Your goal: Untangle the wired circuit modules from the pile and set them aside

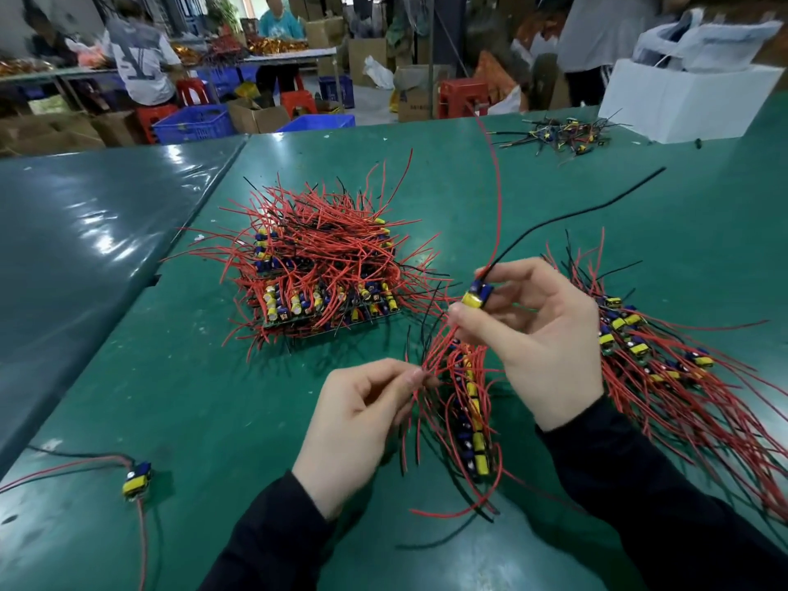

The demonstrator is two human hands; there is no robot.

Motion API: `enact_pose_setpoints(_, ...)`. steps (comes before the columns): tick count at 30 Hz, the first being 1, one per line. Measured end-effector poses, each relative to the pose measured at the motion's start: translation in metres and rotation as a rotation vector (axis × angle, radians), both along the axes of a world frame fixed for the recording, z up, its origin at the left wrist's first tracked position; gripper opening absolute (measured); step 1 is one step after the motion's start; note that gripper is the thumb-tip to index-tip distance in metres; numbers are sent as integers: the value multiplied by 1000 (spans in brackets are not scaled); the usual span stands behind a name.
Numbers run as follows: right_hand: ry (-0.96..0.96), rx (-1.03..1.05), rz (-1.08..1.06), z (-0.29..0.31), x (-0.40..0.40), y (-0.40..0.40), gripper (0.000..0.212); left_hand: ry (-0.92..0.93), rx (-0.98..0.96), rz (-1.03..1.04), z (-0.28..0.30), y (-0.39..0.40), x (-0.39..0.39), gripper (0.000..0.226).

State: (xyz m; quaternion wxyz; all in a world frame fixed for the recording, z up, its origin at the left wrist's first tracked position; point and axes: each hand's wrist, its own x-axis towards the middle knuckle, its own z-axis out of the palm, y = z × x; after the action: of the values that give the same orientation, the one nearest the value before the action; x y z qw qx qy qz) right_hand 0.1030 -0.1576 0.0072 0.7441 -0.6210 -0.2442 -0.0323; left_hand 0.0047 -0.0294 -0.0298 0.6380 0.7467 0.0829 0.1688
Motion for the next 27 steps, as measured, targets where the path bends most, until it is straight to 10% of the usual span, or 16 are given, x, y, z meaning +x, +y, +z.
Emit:
enact_pose_setpoints(22,104,141,36,5,3,-2,28,227,-68,-121,4,11,-4,26)
enact_pose_setpoints(27,149,128,107,2,-2,1,27,397,-7,-476,13,24,-11,25)
